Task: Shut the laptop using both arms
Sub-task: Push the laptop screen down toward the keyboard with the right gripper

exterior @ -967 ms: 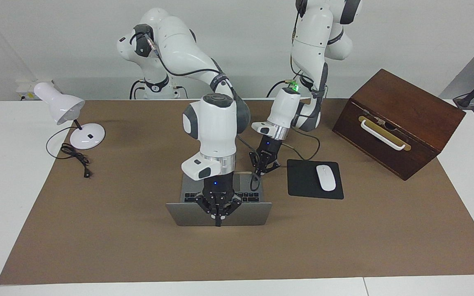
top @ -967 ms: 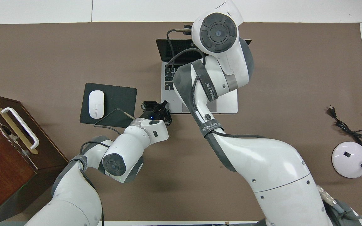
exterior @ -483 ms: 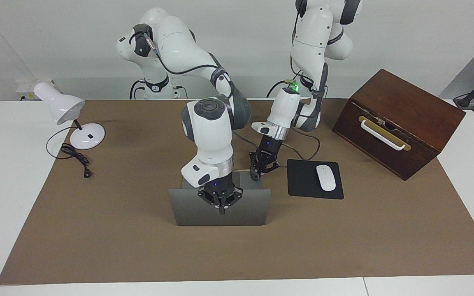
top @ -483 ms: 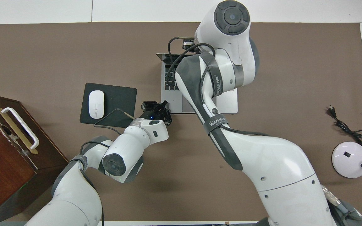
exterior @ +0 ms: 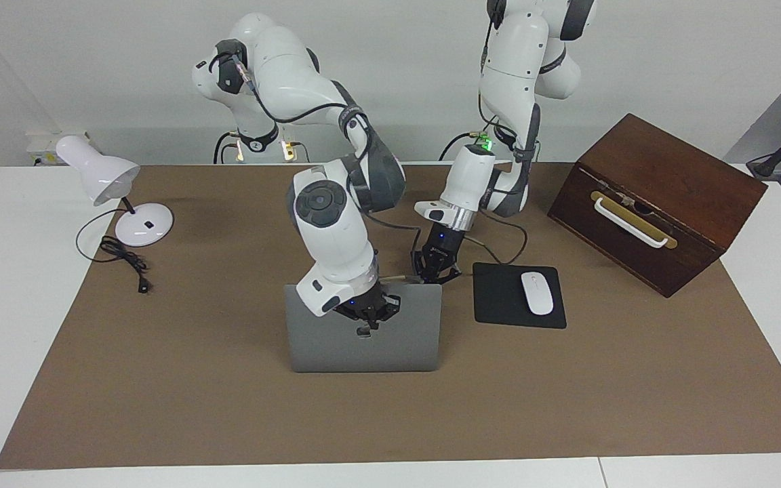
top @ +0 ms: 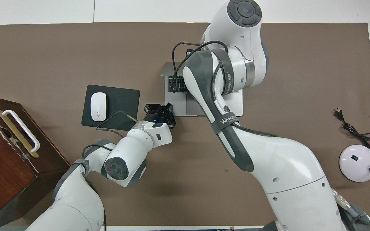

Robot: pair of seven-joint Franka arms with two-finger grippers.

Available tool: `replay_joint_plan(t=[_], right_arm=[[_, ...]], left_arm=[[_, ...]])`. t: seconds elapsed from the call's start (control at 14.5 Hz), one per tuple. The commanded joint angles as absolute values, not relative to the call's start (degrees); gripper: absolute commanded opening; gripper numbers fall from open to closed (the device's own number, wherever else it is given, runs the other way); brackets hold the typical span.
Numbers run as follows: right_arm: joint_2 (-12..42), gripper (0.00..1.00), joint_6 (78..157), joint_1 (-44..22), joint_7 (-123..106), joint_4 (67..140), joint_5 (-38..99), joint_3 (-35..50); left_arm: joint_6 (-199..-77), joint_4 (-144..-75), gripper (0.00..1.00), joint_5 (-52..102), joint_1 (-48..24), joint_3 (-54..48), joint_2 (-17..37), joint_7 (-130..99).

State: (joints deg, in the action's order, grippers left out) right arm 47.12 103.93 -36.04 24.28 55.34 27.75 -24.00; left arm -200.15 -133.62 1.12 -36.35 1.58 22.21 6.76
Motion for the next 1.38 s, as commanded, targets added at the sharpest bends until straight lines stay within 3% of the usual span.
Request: replay_joint_plan(t=[0.0,0.41,1.31], right_arm=[[46.58,0.00,98.80,-35.33,24.34,54.76,29.62,-23.99],[46.49,0.00,92.91,-34.63,25.84,54.84,31.90,-23.99],[47.55,0.00,96.75,-34.72,28.21,56.16,34.10,-23.38]], left_arm=[[-200.57,-132.63,0.00,1.50,-37.09,2.37,25.84,7.82],[-200.57,-132.63,0.00,1.32,-36.83,2.37,25.84,7.82],[-200.57,-132.54,0.00,1.23,-36.91,2.37,25.93,7.82]])
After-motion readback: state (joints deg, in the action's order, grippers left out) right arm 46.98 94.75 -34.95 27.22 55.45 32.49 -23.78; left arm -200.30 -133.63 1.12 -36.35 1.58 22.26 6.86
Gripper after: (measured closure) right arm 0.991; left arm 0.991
